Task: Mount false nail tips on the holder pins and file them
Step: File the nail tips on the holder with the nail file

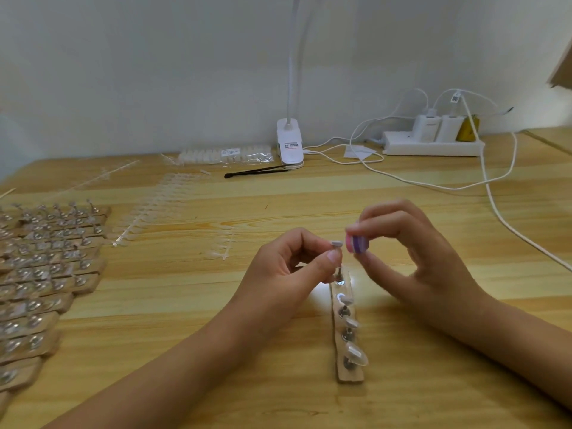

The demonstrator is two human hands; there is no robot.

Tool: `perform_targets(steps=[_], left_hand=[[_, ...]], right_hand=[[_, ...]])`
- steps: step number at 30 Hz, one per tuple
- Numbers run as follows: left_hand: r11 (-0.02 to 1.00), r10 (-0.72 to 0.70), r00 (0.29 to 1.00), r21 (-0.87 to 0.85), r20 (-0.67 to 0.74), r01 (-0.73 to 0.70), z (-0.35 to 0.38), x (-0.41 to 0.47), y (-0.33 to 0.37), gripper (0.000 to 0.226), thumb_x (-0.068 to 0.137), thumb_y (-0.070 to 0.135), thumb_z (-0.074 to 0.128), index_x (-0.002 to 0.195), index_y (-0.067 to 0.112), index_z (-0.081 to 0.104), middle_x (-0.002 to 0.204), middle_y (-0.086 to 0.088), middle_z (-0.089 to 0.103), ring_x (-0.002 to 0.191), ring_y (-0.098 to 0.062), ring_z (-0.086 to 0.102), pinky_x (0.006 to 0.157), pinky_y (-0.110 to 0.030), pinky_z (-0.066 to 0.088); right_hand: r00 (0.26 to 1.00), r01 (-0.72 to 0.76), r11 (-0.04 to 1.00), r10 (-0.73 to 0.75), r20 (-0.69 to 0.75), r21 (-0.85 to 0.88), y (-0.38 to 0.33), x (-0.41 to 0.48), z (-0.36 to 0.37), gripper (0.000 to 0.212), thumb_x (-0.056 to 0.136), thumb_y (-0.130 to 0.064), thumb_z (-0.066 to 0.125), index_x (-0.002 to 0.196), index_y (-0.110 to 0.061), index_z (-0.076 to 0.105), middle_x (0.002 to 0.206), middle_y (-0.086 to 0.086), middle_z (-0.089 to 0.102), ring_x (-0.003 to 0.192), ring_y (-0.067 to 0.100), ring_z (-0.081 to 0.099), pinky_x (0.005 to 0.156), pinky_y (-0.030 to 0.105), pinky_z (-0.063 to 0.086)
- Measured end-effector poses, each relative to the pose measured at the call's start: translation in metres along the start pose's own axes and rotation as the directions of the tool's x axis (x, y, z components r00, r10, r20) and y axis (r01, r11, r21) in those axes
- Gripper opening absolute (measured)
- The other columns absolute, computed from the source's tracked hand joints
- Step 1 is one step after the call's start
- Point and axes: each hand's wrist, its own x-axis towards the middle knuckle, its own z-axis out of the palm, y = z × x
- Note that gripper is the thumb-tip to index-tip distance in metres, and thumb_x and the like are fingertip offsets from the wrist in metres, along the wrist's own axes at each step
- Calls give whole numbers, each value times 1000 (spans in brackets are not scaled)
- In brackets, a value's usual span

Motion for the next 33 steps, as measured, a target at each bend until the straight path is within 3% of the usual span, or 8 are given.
perform_targets(steps=[5,9,11,13,17,21,24,33], left_hand=[[1000,8,1000,15,16,-8,0,0,-2,8,83,28,68,79,35,71,85,6,73,75,-6,68,73,-18,52],[1000,0,1000,-7,17,0,0,-1,-2,3,79,37,73,80,35,72,86,2,73,77,-9,69,77,-22,54],[1000,6,1000,-2,23,-6,0,-1,-3,6,78,40,72,82,35,72,86,1,74,79,-10,70,78,-23,55],[1000,6,1000,0,26,-6,0,0,-3,3,82,32,72,81,35,72,85,2,74,80,-11,71,78,-22,55],[999,-15,999,-47,30,16,0,0,-4,5,83,30,72,84,33,74,90,2,75,87,-14,72,83,-25,57],[1000,1,999,-22,44,0,0,0,-4,7,87,27,69,91,29,75,94,-2,75,92,-19,72,87,-31,57],[1000,23,999,-12,45,-22,1,0,-4,8,87,25,67,91,28,74,93,-2,75,90,-19,72,83,-28,57],[994,93,995,52,28,-95,1,-2,-3,10,87,35,72,92,26,72,90,1,75,88,-14,72,81,-25,56]], right_hand=[[1000,1,999,-1,-10,35,0,0,0,24,91,-16,63,114,-19,58,106,1,57,101,22,60,88,38,51],[984,-154,978,164,-64,139,2,3,-2,23,90,-19,67,112,-18,60,105,6,59,97,23,61,85,40,54],[997,-50,991,57,-53,121,-1,1,-2,22,92,-20,64,113,-20,59,108,6,58,100,23,61,88,34,52],[1000,9,997,-9,4,73,0,0,-1,22,92,-16,64,114,-19,60,109,5,57,103,24,61,88,37,51],[996,-77,993,82,-45,95,3,1,-4,27,91,-13,67,115,-22,57,111,2,56,106,22,59,90,39,53],[993,114,993,-114,-10,-2,-3,-1,0,27,90,-10,63,115,-19,56,108,0,55,105,22,58,87,40,48],[997,72,996,-73,-5,-56,-2,-1,1,28,89,-9,62,114,-20,57,109,1,56,106,21,58,87,46,47],[993,118,987,-118,1,-112,-7,-5,4,25,89,-14,64,112,-24,58,108,-4,54,102,20,57,84,42,45]])
